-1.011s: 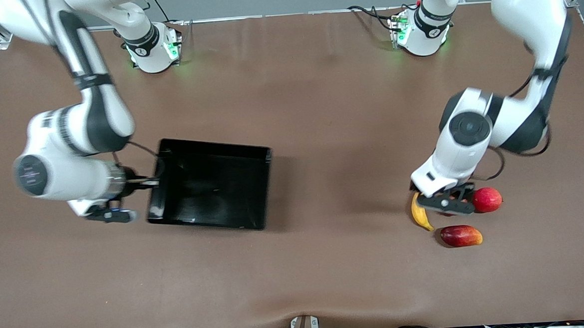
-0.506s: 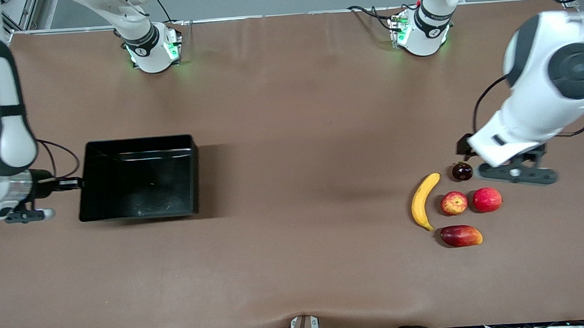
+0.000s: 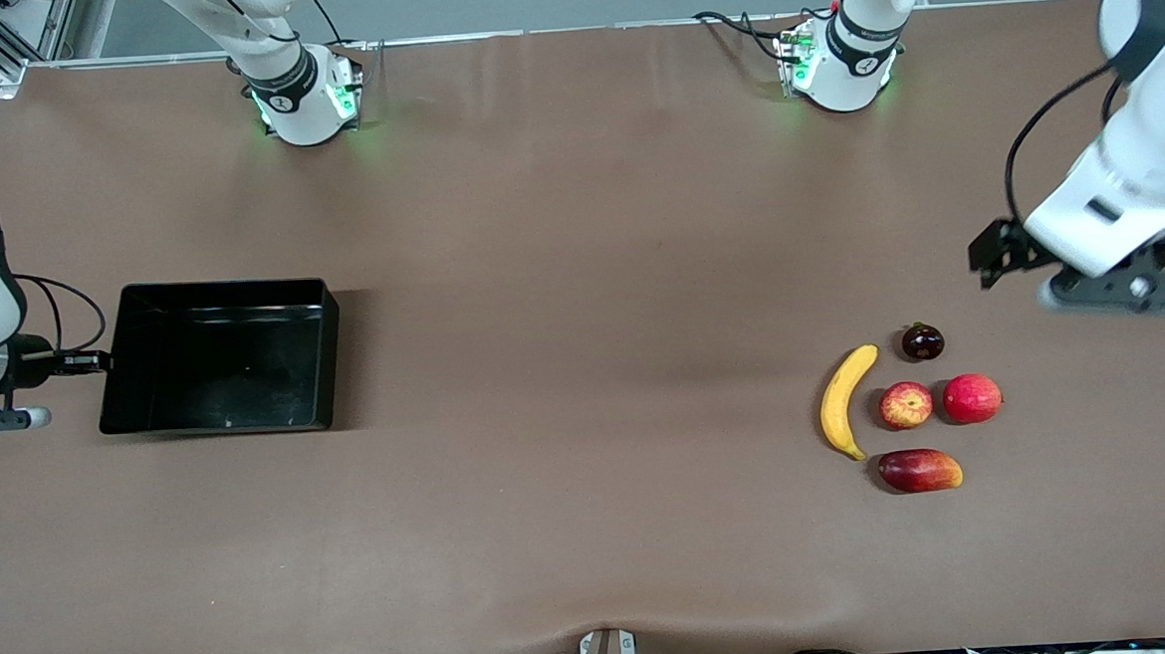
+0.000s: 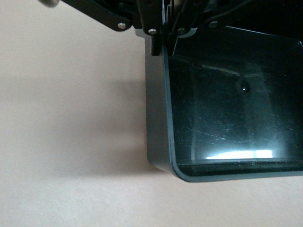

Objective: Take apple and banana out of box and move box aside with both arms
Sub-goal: 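Open the right gripper off the box while the left gripper withdraws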

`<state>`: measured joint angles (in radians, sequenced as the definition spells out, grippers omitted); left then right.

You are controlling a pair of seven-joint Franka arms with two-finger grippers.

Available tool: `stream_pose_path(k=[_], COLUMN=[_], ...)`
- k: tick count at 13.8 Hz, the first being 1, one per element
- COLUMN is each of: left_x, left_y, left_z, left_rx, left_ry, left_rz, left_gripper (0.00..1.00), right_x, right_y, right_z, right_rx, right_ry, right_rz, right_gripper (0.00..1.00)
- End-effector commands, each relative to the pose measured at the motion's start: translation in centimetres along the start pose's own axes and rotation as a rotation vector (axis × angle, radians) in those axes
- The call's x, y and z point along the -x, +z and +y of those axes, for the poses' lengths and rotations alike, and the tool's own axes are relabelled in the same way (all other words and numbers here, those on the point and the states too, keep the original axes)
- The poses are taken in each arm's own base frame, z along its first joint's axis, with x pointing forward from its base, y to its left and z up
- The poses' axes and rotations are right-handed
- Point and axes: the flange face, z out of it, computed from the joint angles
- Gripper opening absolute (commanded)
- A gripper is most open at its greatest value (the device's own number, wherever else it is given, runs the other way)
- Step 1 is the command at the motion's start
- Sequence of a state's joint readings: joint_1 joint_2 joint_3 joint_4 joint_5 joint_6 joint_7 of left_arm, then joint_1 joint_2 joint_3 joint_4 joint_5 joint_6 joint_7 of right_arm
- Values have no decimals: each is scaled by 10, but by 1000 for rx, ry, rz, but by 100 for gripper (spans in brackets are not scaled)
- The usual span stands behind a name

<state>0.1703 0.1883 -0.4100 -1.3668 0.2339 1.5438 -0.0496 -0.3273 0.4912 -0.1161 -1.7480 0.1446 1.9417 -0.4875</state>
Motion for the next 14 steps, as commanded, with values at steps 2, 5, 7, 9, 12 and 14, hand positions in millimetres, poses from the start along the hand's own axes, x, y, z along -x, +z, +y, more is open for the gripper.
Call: stream_pose_path(k=[2, 5, 7, 9, 12, 14], left_x=[31, 44, 49, 52, 51, 53], left_y=[-27, -43, -46, -45, -43, -42], left_z=[-23, -22, -21, -19, -25, -38], left_rx=[62, 56, 60, 63, 63, 79], left_ry=[5, 1, 1, -1, -16, -42], left_rz=[-14, -14, -24, -29, -26, -26], left_gripper=[100, 100, 100, 100, 100, 100], right_x=[10, 11, 2, -13, -41, -56], right_y=[20, 22, 18, -8, -59, -86], right_z=[4, 4, -7, -24, -70, -99], right_rx=[-17, -23, -23, -7, 45, 80], right_ry=[-21, -20, -61, -155, -374, -431], right_rz=[-16, -24, -28, -4, 53, 100], right_gripper=[0, 89, 100, 100, 100, 100])
